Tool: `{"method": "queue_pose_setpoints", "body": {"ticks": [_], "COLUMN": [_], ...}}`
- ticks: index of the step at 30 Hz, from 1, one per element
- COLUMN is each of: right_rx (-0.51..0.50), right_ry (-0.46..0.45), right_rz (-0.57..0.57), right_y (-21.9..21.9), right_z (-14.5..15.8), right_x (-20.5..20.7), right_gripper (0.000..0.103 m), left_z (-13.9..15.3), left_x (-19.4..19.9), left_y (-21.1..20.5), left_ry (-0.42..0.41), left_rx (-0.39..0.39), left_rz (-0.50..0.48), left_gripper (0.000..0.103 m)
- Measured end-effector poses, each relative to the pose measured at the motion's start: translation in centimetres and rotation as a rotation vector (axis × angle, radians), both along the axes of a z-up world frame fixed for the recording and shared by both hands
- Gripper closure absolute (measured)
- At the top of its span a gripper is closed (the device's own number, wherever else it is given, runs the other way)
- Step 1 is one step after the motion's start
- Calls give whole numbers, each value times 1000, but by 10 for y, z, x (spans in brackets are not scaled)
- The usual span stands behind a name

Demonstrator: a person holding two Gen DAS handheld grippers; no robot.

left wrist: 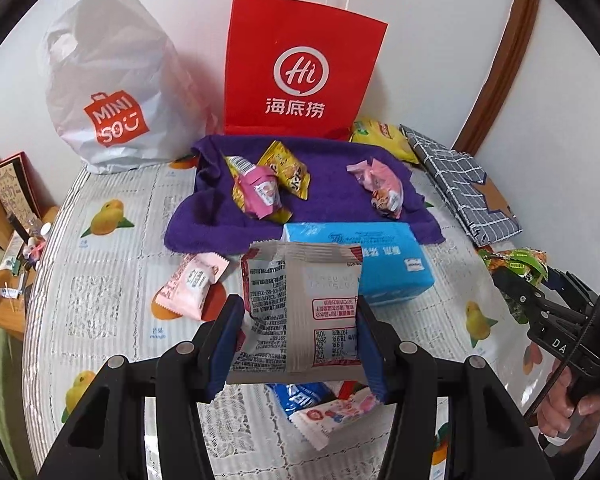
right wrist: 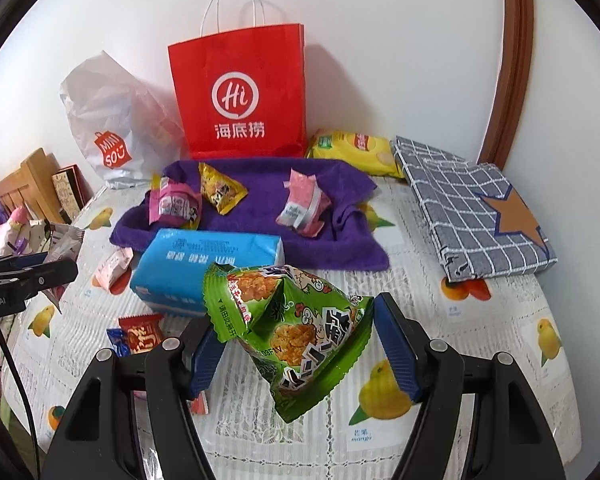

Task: Organize snacks
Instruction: 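Lift the green peanut bag with the right tool while the left tool lifts the white packet, then carry the green bag and white packet to the towel, one in each tool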

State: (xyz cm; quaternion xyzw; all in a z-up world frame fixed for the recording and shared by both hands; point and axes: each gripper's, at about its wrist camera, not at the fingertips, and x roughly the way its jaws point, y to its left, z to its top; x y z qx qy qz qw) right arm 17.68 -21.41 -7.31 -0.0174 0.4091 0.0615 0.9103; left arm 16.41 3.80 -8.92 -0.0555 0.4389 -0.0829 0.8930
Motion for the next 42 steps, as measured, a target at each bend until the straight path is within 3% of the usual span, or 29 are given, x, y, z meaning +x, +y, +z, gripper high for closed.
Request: {"method": "queue_pose_setpoints", "body": {"ticks": [8,18,32,37,42], "right_rx": [4,79,97,88,81], "right_ry": [-34,-39,-55,-48,0], "right_rz": [14,62,112,98,81], "right_y": [8,22,48,48,40], "right_z": [12,21,31,22,-3], "right_x": [21,83,175,200,217], "right_gripper": [33,33,33,33,33], "left_z": [8,25,29,30,6], "left_x": [13,50,143,169,186], "left_y": [-7,-5,3,-1,0], "left_ry": [-15,-50,-54,-60,-35], "left_rx": [12,41,39,37,37], "left_rz": [-12,10,37,22,25], "left_gripper": [51,51,51,51,51]}}
